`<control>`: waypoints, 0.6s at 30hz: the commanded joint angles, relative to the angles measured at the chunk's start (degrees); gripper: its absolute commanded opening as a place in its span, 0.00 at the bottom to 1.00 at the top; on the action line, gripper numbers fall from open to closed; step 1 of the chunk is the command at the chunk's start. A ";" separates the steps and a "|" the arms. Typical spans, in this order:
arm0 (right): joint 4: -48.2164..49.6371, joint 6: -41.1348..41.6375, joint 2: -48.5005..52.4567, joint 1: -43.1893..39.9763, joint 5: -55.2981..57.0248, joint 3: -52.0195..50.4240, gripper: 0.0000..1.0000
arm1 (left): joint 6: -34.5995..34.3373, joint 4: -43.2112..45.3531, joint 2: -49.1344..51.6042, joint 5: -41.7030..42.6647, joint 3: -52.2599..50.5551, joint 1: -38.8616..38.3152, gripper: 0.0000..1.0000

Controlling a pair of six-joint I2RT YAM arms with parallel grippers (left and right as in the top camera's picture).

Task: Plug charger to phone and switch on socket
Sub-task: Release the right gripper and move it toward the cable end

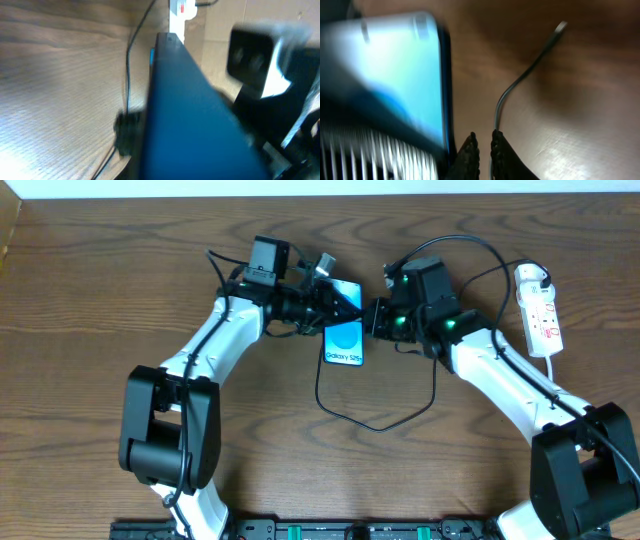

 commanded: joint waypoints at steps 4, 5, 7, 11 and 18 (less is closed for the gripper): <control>-3.39 0.61 -0.59 2.12 0.46 1.64 0.12 | -1.88 1.18 -0.26 4.15 0.44 10.56 0.07; -3.69 0.66 -0.59 2.12 0.96 1.64 0.13 | -1.88 1.70 -0.28 5.57 0.44 12.04 0.07; -3.67 0.85 -0.57 2.01 1.88 1.70 0.13 | -2.08 1.90 -0.28 7.08 0.59 14.23 0.07; -3.96 1.22 0.31 1.46 2.58 3.39 0.13 | -4.24 2.10 -0.37 7.26 0.63 17.57 0.07; -10.82 1.20 9.75 0.92 2.93 15.89 0.14 | -4.68 2.10 -0.37 7.23 0.63 19.15 0.07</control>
